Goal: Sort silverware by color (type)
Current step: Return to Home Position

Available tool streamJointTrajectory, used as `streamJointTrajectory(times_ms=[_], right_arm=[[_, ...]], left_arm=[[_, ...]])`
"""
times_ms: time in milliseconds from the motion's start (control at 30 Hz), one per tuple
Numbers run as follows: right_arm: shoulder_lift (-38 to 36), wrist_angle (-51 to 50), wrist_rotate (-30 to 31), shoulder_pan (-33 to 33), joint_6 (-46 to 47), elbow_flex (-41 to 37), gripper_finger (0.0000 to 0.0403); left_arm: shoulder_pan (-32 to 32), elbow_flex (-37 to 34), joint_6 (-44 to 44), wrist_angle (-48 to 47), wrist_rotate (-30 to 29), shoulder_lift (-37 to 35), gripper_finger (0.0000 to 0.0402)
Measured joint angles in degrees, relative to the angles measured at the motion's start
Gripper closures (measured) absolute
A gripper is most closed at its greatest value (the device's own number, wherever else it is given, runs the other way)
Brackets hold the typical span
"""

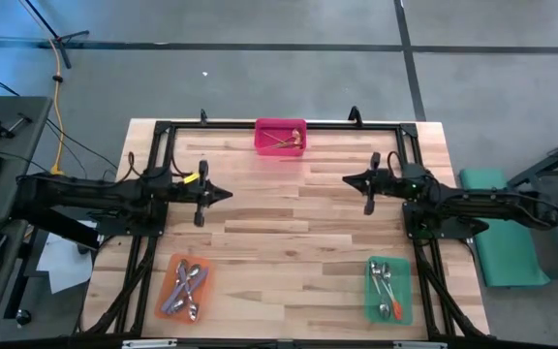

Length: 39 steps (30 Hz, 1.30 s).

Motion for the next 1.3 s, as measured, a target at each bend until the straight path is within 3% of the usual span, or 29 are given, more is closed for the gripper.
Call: streamJointTrajectory(times_ms=[100, 267, 800, 1300], right_arm=[[-3.83, 0.00, -0.04, 0.00, -0.16, -1.52, 0.0403], [-11.08, -3.67, -0.78, 0.00, 0.10, -3.00, 0.0403], [-31.47, -22.26, -1.09, 0.00, 0.11, -3.00, 0.0403], [-40.01, -29.24, -0.91, -0.01, 1.84, -3.05, 0.0403]], left_arm=[[-0.26, -2.89, -0.56, 4.62, 0.01, -0.11, 0.0401], [-0.13, -5.31, -0.23, 3.75, 0.00, -3.09, 0.0401], [-0.13, -5.45, 0.88, -16.88, -0.15, -24.32, 0.0401], [1.46, -10.06, 0.83, -22.08, -2.38, -36.12, 0.0401]])
